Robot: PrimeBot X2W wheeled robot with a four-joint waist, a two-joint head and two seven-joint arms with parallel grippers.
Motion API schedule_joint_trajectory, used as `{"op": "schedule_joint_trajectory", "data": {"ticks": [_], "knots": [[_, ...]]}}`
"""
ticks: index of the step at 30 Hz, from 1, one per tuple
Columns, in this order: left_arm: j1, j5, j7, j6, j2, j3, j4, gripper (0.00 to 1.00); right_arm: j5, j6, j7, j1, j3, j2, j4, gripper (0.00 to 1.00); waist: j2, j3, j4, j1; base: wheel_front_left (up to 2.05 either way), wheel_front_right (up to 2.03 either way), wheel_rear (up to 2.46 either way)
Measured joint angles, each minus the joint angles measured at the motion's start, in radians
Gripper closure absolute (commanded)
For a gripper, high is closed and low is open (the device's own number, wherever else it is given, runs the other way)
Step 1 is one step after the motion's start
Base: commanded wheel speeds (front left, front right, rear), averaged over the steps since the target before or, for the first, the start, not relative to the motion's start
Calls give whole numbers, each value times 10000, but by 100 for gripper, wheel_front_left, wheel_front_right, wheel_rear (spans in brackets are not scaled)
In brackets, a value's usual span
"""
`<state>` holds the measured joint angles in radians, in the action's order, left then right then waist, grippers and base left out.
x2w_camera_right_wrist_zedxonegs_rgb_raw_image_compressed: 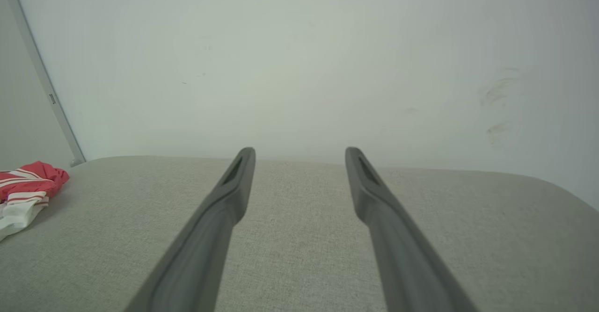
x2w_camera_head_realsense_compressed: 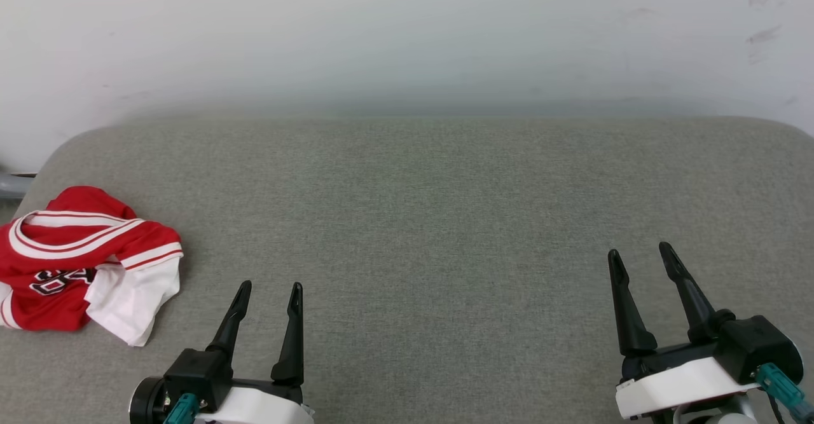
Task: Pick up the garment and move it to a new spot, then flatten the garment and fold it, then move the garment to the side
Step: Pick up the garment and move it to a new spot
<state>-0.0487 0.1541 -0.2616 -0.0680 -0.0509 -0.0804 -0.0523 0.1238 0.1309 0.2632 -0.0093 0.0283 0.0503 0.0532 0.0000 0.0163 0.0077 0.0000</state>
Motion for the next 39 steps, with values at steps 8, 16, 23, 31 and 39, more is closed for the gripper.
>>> {"op": "schedule_joint_trajectory", "data": {"ticks": [8,16,23,31,39], "knots": [[7,75,-13,-15,0,56,-61,0,-12,2,2,107,161,0,-31,0,0,-59,556,0,0,0,0],[-19,56,-13,-25,4,301,-113,0,-23,2,2,201,343,2,-15,0,0,-141,1589,0,0,0,0],[-115,8,-13,-46,2,491,-44,0,-40,0,2,233,479,2,73,0,0,-215,2762,0,0,0,0],[-198,-13,-15,-117,2,481,-29,0,-25,2,2,242,654,2,125,0,0,-255,3684,0,0,0,0],[-243,-13,-13,-173,2,485,-25,0,-4,0,2,241,761,2,167,0,0,-237,4201,0,0,0,0]]}}
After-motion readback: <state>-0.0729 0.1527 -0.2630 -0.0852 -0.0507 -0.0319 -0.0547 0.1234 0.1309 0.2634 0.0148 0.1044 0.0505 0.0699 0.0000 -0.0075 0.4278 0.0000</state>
